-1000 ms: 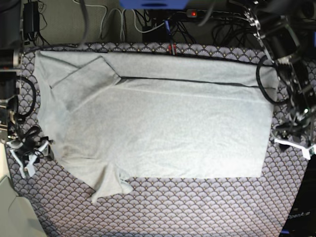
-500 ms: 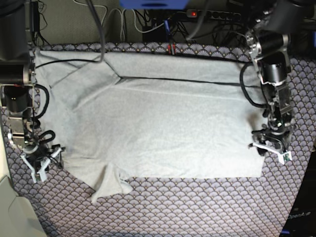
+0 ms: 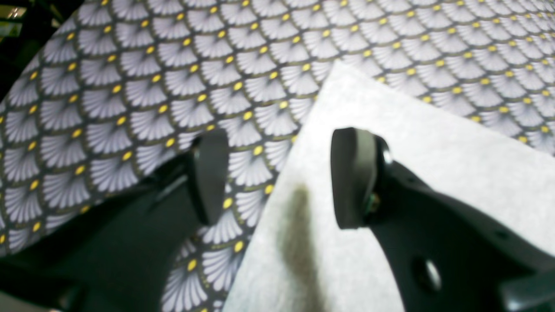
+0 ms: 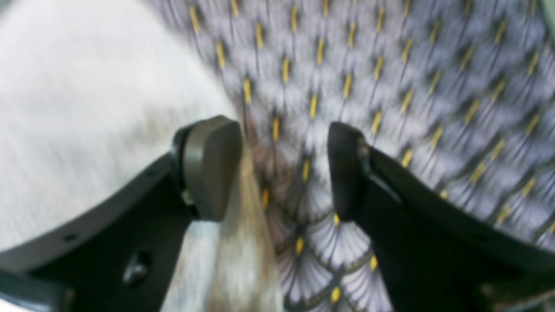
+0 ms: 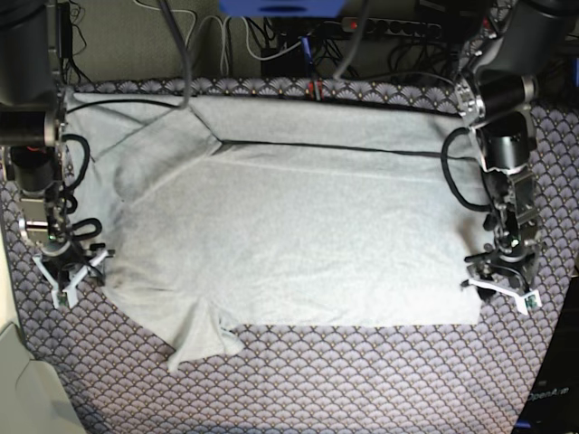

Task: Fold the T-shirt properly
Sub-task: 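Release and move both grippers to the shirt's hem corners, then grasp the hem corners with both grippers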

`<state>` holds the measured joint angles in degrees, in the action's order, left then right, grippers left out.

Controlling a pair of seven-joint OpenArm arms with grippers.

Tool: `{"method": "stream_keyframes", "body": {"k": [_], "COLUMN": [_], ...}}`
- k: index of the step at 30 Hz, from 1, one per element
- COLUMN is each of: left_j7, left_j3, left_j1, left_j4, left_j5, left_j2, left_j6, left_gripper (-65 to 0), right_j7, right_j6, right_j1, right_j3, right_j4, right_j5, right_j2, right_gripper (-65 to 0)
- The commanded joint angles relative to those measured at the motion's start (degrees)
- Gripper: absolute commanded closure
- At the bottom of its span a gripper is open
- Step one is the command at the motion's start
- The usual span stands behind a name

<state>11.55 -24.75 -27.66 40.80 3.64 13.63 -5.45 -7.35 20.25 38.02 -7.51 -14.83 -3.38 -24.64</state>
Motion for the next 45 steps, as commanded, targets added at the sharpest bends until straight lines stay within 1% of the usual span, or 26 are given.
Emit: {"method": "stream_keyframes", "body": {"k": [1, 5, 8, 11, 20, 23, 25, 28, 30, 32, 33, 35, 38, 43, 45], "left_j7": [-1.5, -1.5, -1.5, -1.3, -1.2, -1.2, -1.2, -1.2, -1.2, -1.4, -1.6, -1.7, -2.6, -10.1, -12.7], "left_j3": [-0.2, -0.2, -0.1, -0.1, -0.3, -0.1, -0.1, -0.1, -0.1, -0.1, -0.1, 0.0, 0.0, 0.1, 1.7], "left_j1": [-1.8, -1.7, -1.7, -1.7, -1.7, -1.8, -2.2, -2.3, -2.9, -3.1, -3.5, -5.8, -8.9, -13.4, -15.5], "left_j4": [1.4, 1.4, 1.4, 1.4, 1.4, 1.1, 0.8, 0.7, 0.7, 0.0, -0.8, -3.1, -8.2, -18.2, -23.3], "left_j5": [0.4, 0.4, 0.4, 0.4, 0.0, -0.1, -0.1, -0.1, -0.1, -0.1, -0.1, -0.1, -0.1, -0.2, -1.4], "left_j2": [1.0, 1.1, 1.1, 1.1, 1.1, 1.1, 1.1, 1.1, 1.1, 1.1, 1.1, 1.1, 2.1, 2.6, 3.3], "left_j6": [-0.1, -0.1, -0.1, -0.1, -0.1, -0.1, -0.1, -0.1, -0.1, -0.1, -0.1, -0.1, -0.1, 0.0, 0.0], "left_gripper": [-36.2, -36.2, -36.2, -36.2, -36.2, -36.2, -36.2, -36.2, -36.3, -36.4, -36.5, -36.5, -36.5, -36.6, -36.6], "right_j7": [-1.0, -0.8, -0.8, -0.8, -0.7, -0.7, -0.7, -0.7, -0.7, -0.7, -0.7, -0.7, -0.7, -0.7, -0.7], "right_j6": [-0.2, 0.0, 0.1, 0.1, 0.1, 0.1, 0.1, 0.1, 0.1, -0.2, -0.2, -0.3, -0.3, -0.3, -0.3], "right_j1": [2.4, 2.4, 2.4, 2.4, 2.3, 0.9, 0.4, 0.2, -0.7, -0.8, -0.8, -0.8, -0.8, -0.9, -0.9], "right_j3": [0.3, -0.1, -0.1, -0.2, -0.2, -0.2, -0.2, -0.2, -0.2, -0.2, -0.2, -0.2, -0.2, -0.2, -0.2], "right_j4": [-0.2, 0.4, 0.4, 0.0, 0.3, -0.2, -1.0, -1.0, -1.1, -1.1, -1.1, -1.1, -1.1, -1.1, -1.1], "right_j5": [0.1, 0.3, 0.3, 0.4, 0.5, 0.4, 0.4, 0.4, 0.4, 0.4, 0.4, 0.4, 0.4, 0.4, 0.4], "right_j2": [-0.7, 0.3, 0.5, 1.7, 2.8, 2.8, 2.8, 2.8, 2.8, 2.7, 2.7, 2.6, 2.5, 2.4, 2.5], "right_gripper": [-36.5, -36.5, -36.5, -36.6, -36.5, -36.0, -33.4, -24.6, -14.4, -2.7, 0.0, 0.0, 0.0, 0.0, 0.0]}}
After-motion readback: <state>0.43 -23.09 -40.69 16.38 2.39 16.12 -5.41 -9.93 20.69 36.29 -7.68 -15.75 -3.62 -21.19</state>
